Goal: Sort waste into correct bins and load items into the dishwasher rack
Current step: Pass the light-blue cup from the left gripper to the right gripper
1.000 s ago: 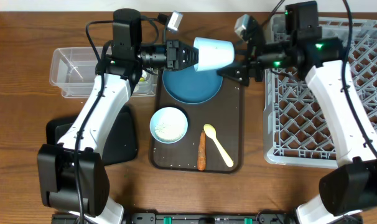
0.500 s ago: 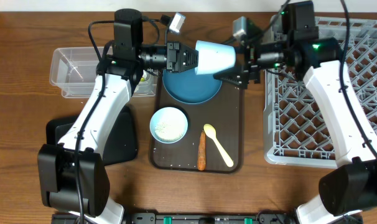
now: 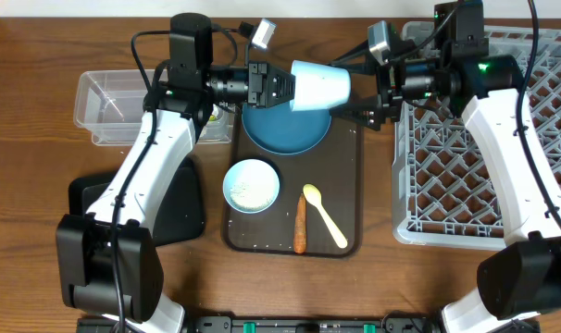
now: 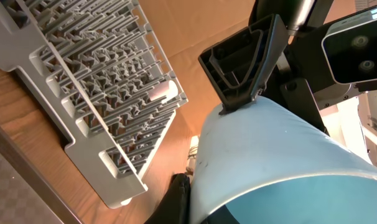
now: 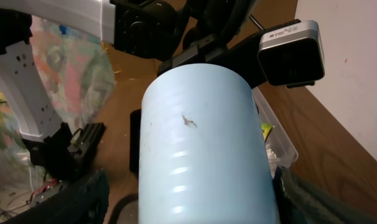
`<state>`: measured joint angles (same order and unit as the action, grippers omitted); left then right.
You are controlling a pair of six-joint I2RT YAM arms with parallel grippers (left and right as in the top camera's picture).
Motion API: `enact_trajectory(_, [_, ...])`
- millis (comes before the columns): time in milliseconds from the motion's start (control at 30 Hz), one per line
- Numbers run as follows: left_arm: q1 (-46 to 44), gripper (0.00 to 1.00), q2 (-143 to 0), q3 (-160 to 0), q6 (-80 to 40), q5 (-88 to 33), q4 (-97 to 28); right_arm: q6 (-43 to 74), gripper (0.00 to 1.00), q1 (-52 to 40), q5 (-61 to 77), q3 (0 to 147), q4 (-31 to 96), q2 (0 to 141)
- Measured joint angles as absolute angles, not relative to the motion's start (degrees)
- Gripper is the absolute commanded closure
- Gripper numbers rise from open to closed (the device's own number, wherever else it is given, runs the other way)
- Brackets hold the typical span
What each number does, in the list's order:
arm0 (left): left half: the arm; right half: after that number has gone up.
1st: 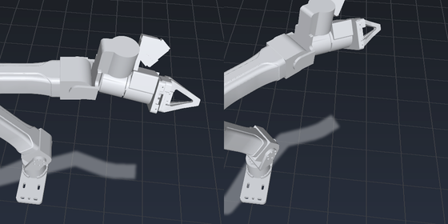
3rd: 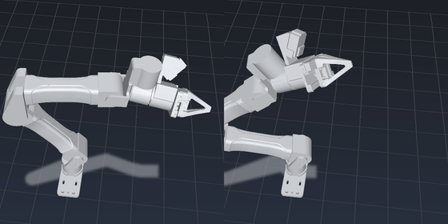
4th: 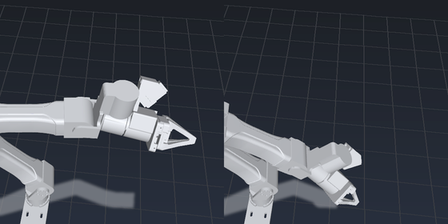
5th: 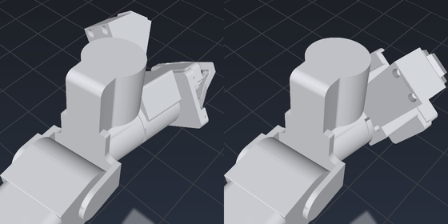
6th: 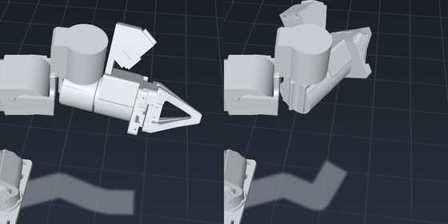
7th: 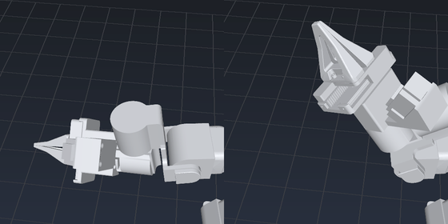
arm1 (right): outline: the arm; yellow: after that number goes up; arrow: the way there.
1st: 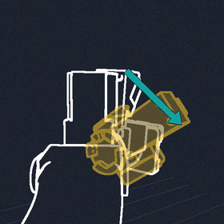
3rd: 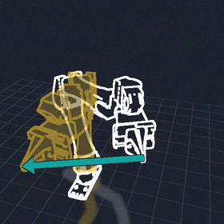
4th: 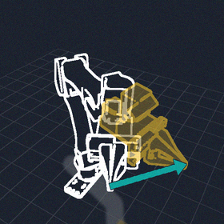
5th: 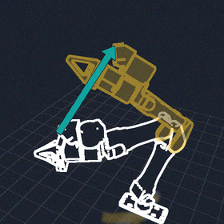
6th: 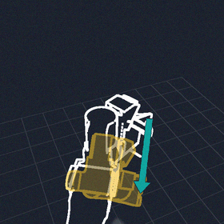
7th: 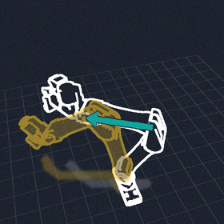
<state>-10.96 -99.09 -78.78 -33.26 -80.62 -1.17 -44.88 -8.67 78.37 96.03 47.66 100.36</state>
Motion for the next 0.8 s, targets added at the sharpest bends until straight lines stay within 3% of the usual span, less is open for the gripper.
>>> enact_trajectory(233, [-10.98, 0.93, -99.09, -78.78, -33.26, -80.71, -1.23, -45.06, 0.27, -8.86, 77.1, 96.03, 47.72, 100.36])
enact_trajectory(800, [-10.98, 0.94, -99.09, -78.78, -33.26, -80.73, -1.06, -45.06, 0.24, -8.88, 76.01, 96.03, 46.44, 100.36])
